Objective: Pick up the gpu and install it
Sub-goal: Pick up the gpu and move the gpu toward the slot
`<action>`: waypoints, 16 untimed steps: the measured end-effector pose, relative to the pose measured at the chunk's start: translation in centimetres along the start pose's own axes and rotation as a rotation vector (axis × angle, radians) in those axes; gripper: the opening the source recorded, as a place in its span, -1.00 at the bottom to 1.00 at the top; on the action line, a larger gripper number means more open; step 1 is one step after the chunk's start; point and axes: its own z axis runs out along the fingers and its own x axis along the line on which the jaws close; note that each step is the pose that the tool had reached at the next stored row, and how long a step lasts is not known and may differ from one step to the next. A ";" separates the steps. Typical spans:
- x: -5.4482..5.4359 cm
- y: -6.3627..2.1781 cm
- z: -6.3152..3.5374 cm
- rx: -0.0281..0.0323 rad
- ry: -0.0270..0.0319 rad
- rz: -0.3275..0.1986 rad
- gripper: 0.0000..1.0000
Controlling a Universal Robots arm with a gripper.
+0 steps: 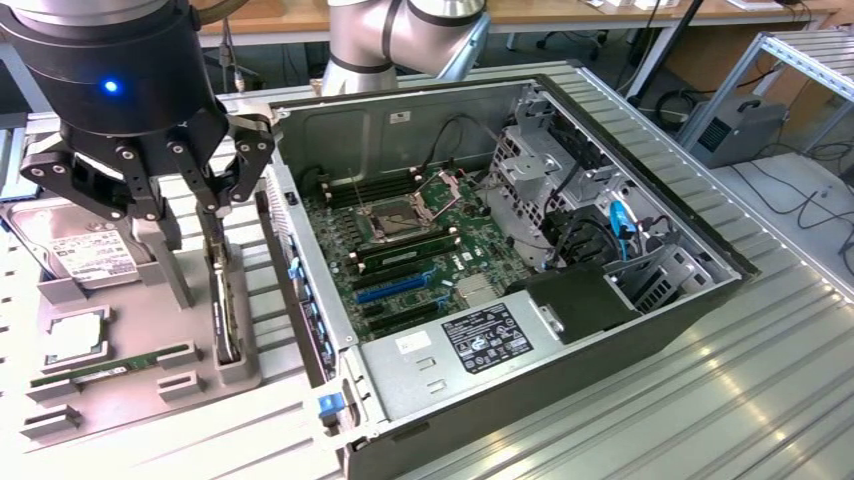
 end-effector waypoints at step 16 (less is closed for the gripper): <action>0.0 -0.01 0.19 -0.0001 0.0000 0.000 0.00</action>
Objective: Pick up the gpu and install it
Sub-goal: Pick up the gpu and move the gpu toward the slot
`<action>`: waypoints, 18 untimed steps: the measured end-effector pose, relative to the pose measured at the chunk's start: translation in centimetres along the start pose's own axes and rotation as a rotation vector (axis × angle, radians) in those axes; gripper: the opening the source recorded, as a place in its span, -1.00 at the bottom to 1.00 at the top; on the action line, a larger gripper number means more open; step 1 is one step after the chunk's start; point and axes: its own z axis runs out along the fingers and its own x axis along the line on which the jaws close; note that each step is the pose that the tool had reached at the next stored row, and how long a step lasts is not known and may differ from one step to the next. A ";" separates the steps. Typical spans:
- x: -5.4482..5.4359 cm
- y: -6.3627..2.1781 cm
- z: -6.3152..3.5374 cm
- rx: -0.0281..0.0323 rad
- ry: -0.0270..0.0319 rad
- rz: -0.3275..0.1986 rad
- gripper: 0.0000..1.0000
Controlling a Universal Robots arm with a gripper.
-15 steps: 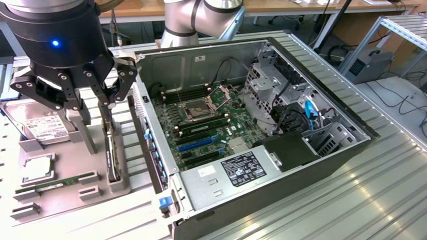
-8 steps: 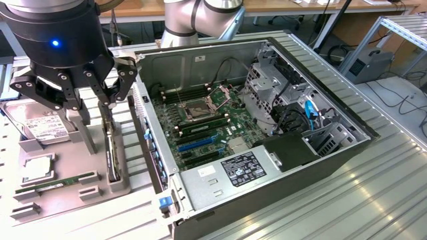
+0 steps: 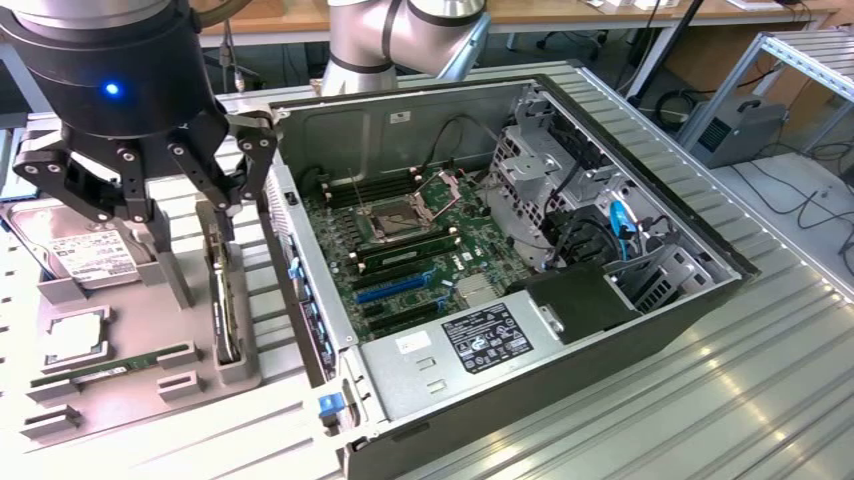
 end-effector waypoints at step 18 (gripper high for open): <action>0.0 -0.02 0.74 0.0000 0.0000 0.000 0.00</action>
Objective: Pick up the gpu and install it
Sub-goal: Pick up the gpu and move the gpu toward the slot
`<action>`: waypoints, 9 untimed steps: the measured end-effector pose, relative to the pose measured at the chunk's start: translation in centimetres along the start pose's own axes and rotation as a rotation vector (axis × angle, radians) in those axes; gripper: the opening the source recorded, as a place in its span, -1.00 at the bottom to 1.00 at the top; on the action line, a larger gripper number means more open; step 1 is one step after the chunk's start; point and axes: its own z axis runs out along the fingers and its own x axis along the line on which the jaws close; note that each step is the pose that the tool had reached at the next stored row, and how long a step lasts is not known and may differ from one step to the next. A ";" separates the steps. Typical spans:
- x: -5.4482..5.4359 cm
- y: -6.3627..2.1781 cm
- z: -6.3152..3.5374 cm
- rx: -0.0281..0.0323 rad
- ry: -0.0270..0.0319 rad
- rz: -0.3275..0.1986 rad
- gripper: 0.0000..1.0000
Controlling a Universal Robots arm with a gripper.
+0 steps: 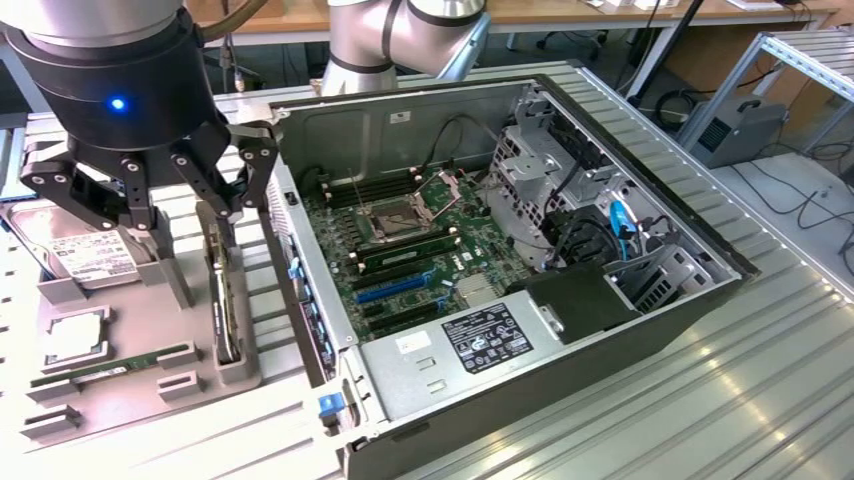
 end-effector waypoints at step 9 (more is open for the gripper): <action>0.0 -0.01 0.20 0.0000 0.0000 0.000 0.00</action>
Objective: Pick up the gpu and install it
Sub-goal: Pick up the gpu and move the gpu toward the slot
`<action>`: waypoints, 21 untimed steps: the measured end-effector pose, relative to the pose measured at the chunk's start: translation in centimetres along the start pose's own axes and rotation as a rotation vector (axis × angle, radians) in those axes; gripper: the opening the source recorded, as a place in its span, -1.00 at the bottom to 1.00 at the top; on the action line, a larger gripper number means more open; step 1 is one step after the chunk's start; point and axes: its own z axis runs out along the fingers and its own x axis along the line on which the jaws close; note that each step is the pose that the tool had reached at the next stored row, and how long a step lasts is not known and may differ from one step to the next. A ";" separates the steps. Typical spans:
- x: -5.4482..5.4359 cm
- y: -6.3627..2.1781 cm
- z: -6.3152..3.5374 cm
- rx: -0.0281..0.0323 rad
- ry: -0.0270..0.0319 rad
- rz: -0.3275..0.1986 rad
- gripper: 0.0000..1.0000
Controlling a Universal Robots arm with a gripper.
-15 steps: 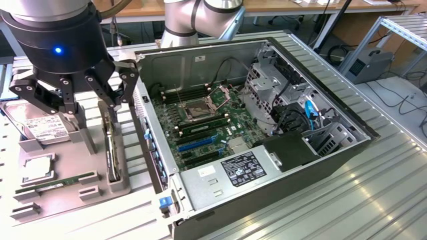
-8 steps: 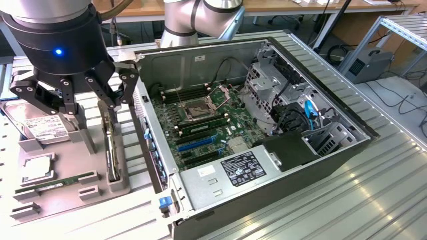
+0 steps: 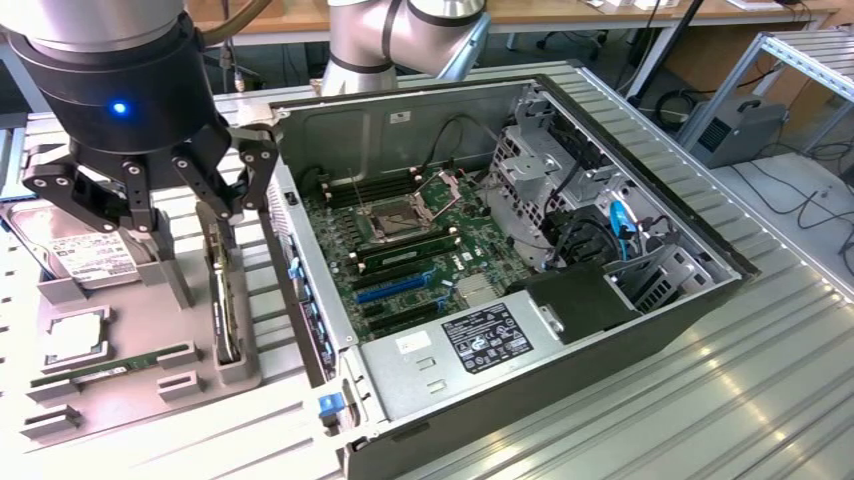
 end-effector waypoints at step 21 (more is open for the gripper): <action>0.0 -0.02 0.44 0.0000 0.0000 0.000 0.00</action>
